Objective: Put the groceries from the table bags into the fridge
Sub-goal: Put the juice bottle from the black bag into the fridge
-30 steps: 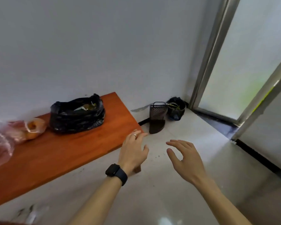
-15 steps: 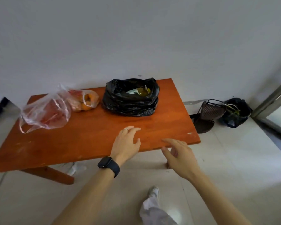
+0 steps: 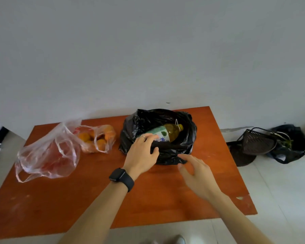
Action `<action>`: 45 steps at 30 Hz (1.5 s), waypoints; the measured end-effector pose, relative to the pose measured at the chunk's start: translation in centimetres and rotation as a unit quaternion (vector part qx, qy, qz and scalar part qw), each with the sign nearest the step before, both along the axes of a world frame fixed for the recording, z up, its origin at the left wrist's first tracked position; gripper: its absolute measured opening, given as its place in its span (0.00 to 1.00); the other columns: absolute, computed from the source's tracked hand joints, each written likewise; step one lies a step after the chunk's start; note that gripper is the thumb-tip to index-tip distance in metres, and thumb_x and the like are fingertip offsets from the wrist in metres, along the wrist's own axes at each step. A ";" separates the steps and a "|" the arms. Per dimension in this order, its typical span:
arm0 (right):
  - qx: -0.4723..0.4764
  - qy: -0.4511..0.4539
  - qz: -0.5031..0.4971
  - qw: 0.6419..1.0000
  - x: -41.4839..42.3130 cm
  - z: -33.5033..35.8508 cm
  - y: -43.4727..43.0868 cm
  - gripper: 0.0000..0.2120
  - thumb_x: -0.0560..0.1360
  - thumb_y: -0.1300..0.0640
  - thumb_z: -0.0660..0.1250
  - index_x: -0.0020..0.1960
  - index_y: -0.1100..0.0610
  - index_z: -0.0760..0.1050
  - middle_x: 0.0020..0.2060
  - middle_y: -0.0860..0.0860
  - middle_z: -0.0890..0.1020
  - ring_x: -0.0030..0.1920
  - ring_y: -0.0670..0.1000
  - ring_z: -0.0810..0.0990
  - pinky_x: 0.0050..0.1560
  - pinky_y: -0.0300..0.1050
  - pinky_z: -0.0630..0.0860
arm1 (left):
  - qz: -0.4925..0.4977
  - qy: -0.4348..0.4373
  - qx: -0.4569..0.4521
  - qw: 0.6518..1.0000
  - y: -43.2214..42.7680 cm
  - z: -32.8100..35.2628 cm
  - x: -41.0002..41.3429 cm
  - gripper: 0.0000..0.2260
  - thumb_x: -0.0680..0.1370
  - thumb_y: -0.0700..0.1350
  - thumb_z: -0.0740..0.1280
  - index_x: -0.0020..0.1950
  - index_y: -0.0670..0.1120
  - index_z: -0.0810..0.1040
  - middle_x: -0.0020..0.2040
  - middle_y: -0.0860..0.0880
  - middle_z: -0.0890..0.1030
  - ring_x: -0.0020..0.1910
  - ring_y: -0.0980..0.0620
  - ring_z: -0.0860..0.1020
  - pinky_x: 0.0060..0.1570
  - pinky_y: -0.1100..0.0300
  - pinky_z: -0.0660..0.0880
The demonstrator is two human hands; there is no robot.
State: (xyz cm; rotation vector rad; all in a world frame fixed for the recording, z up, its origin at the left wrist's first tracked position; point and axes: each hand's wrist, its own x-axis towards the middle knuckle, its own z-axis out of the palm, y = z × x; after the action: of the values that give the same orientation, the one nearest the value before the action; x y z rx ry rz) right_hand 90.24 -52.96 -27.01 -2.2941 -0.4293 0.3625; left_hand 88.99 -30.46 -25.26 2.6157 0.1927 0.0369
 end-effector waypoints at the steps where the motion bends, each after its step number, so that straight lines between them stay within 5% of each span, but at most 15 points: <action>1: -0.001 0.002 -0.007 1.000 1.4 0.0 0.7 0.19 0.81 0.46 0.63 0.71 0.44 0.71 0.64 0.40 0.76 0.68 0.45 0.70 0.67 0.43 0.69 | -0.004 -0.001 0.000 1.000 0.8 -0.1 1.5 0.20 0.82 0.50 0.63 0.74 0.54 0.70 0.73 0.53 0.68 0.73 0.52 0.65 0.69 0.54 0.70; 9: 0.064 0.118 -0.155 0.979 12.1 -1.9 6.6 0.29 0.79 0.45 0.67 0.75 0.54 0.64 0.67 0.48 0.76 0.61 0.47 0.76 0.58 0.42 0.75 | -0.072 0.031 0.103 0.992 7.5 -3.3 13.7 0.22 0.82 0.51 0.62 0.76 0.52 0.68 0.77 0.48 0.67 0.78 0.47 0.60 0.76 0.50 0.59; 11: 0.070 0.178 -0.195 0.962 14.5 -2.7 8.5 0.32 0.78 0.43 0.67 0.76 0.55 0.62 0.68 0.50 0.74 0.59 0.49 0.76 0.54 0.42 0.73 | -0.077 0.055 0.135 0.986 9.2 -5.0 15.9 0.23 0.82 0.53 0.60 0.77 0.53 0.66 0.79 0.48 0.64 0.80 0.46 0.56 0.77 0.46 0.55; 14: 0.088 0.313 -0.264 0.908 18.0 -5.5 11.4 0.45 0.72 0.35 0.69 0.79 0.57 0.55 0.68 0.53 0.73 0.62 0.55 0.76 0.61 0.51 0.75 | -0.070 0.110 0.165 0.978 11.3 -7.9 18.1 0.24 0.83 0.56 0.57 0.79 0.55 0.63 0.81 0.48 0.58 0.81 0.41 0.50 0.77 0.38 0.50; 18: 0.078 0.412 -0.334 0.844 20.7 -8.6 15.8 0.59 0.68 0.32 0.72 0.80 0.60 0.41 0.73 0.59 0.66 0.66 0.60 0.72 0.63 0.54 0.74 | 0.012 0.190 0.099 0.977 12.3 -11.9 18.2 0.25 0.84 0.58 0.53 0.81 0.57 0.57 0.82 0.48 0.54 0.81 0.41 0.47 0.74 0.31 0.48; 23: -0.012 0.429 -0.414 0.803 22.4 -10.4 20.8 0.68 0.66 0.32 0.74 0.76 0.54 0.23 0.77 0.65 0.43 0.73 0.69 0.62 0.68 0.60 0.71 | 0.044 0.260 -0.024 0.964 14.1 -16.9 16.9 0.23 0.85 0.57 0.51 0.81 0.59 0.56 0.82 0.49 0.55 0.80 0.43 0.52 0.76 0.36 0.53; 26: -0.059 0.388 -0.437 0.809 21.7 -11.7 22.1 0.67 0.66 0.35 0.75 0.76 0.52 0.23 0.77 0.65 0.41 0.74 0.71 0.59 0.66 0.61 0.72 | 0.047 0.293 -0.131 0.946 15.6 -19.1 17.0 0.21 0.85 0.54 0.53 0.80 0.59 0.59 0.81 0.47 0.59 0.79 0.44 0.56 0.76 0.45 0.56; 29: -0.080 0.365 -0.423 0.826 21.5 -11.7 22.1 0.64 0.69 0.40 0.76 0.77 0.51 0.26 0.77 0.64 0.44 0.73 0.71 0.61 0.63 0.60 0.74 | 0.009 0.297 -0.144 0.944 16.3 -20.1 17.5 0.21 0.85 0.53 0.54 0.80 0.60 0.60 0.82 0.48 0.57 0.80 0.45 0.55 0.78 0.49 0.53; 35: -0.047 0.249 -0.283 0.925 19.7 -11.2 20.1 0.64 0.64 0.48 0.82 0.79 0.45 0.35 0.76 0.58 0.56 0.67 0.64 0.72 0.57 0.55 0.76 | -0.013 0.258 -0.173 0.950 16.3 -18.6 19.4 0.21 0.85 0.53 0.56 0.79 0.60 0.61 0.82 0.52 0.56 0.80 0.45 0.54 0.78 0.49 0.55; 39: -0.031 0.182 -0.227 0.956 17.9 -10.2 19.4 0.65 0.62 0.47 0.82 0.80 0.44 0.36 0.75 0.53 0.57 0.70 0.59 0.69 0.64 0.53 0.74 | -0.058 0.271 -0.093 0.956 16.5 -18.9 19.8 0.22 0.85 0.54 0.56 0.80 0.60 0.60 0.82 0.50 0.55 0.80 0.45 0.54 0.77 0.48 0.55; 45: 0.038 0.071 -0.170 0.982 15.5 -7.6 18.3 0.60 0.63 0.49 0.82 0.80 0.43 0.43 0.74 0.44 0.57 0.67 0.41 0.63 0.55 0.29 0.68 | -0.099 0.312 0.037 0.944 15.4 -19.3 18.3 0.24 0.85 0.57 0.51 0.81 0.61 0.54 0.83 0.51 0.51 0.81 0.46 0.48 0.77 0.41 0.52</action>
State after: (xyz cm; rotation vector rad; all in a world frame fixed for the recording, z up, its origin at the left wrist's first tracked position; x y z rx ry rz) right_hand 105.72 -34.71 -34.63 -2.1986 0.0221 0.3287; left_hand 107.25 -15.02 -44.57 2.6226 0.1428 -0.8745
